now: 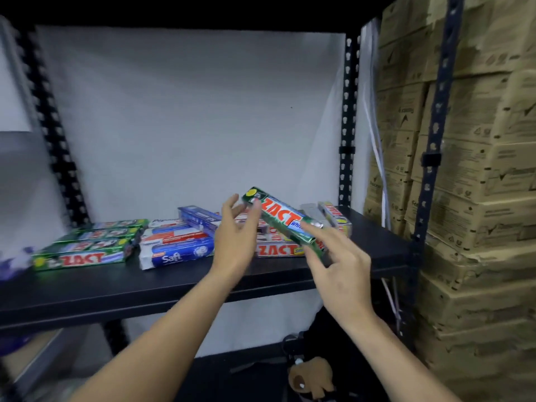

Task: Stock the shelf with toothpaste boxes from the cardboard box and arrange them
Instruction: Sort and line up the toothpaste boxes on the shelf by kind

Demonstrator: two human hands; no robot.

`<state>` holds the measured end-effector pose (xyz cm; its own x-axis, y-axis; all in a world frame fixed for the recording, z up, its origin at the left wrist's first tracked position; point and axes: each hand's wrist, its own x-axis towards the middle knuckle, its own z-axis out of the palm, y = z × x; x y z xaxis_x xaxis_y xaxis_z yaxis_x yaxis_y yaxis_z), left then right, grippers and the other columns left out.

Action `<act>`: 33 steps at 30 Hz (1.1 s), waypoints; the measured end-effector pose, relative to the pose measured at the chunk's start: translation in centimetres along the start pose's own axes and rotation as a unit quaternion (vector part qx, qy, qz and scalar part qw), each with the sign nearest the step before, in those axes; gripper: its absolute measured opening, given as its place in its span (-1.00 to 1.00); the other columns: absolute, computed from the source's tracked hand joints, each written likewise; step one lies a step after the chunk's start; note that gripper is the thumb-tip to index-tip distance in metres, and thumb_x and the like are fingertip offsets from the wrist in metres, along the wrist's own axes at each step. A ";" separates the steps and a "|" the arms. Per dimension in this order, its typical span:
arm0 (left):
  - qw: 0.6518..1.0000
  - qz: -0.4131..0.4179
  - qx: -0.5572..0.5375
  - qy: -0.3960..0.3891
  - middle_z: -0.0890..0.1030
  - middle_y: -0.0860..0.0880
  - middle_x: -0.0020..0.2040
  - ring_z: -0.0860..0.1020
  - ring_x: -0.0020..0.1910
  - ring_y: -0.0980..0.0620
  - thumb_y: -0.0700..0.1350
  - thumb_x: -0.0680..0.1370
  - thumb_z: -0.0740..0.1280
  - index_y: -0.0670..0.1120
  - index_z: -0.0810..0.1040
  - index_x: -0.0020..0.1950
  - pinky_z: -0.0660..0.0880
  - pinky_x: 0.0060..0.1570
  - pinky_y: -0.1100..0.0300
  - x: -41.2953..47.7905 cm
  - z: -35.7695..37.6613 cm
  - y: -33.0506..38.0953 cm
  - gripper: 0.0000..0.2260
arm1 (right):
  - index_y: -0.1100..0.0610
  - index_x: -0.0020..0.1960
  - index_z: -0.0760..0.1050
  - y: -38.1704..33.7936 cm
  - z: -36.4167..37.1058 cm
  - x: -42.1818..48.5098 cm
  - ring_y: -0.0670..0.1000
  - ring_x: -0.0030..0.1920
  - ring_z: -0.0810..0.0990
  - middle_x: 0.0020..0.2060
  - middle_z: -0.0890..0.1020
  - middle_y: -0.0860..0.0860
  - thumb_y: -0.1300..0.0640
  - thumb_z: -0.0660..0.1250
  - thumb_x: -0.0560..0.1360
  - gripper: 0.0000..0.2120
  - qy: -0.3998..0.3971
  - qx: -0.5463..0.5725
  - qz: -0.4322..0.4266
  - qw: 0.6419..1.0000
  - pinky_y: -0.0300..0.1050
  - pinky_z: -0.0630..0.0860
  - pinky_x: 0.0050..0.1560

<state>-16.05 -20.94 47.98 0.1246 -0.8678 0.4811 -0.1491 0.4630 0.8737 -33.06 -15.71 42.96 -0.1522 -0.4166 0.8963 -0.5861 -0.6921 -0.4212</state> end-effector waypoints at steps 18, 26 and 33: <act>0.932 -0.271 -0.092 0.223 0.73 -0.13 -0.15 0.72 -0.16 -0.04 -0.05 0.38 0.59 -0.17 0.56 -0.01 0.64 0.00 0.06 -0.7 -27.4 -5.8 -0.66 | 0.07 0.19 0.59 -11.3 18.0 -3.2 -0.02 0.28 0.48 0.27 0.55 -0.03 0.44 0.41 0.43 -0.57 -0.263 0.047 -0.221 0.938 -0.24 0.43 0.29; 0.899 -0.260 -0.021 0.352 0.65 -0.12 0.00 0.70 -0.20 -0.03 -0.06 0.31 0.60 -0.09 0.53 0.00 0.66 -0.16 0.13 -1.3 -31.6 -8.1 -0.62 | -0.16 0.41 0.42 -11.3 23.4 -3.6 0.01 0.47 0.33 0.45 0.38 -0.15 0.40 0.36 0.48 -0.35 -0.411 -0.041 -0.193 0.890 0.10 0.47 0.32; 0.842 -0.184 0.410 0.298 0.54 -0.07 0.18 0.54 0.11 -0.09 0.34 0.44 0.33 -0.09 0.56 0.24 0.52 0.13 -0.03 -2.6 -33.1 -8.3 -0.41 | -0.11 0.48 0.18 -14.3 26.5 -2.7 0.09 0.53 0.14 0.53 0.17 -0.05 0.11 0.19 0.65 -0.56 -0.510 -0.035 -0.053 0.858 0.07 0.31 0.40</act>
<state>17.39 -16.59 41.85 0.7446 -0.5668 0.3526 -0.5892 -0.3098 0.7462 -3.14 -20.33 42.91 0.6587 -0.6780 0.3263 -0.6062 -0.7350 -0.3036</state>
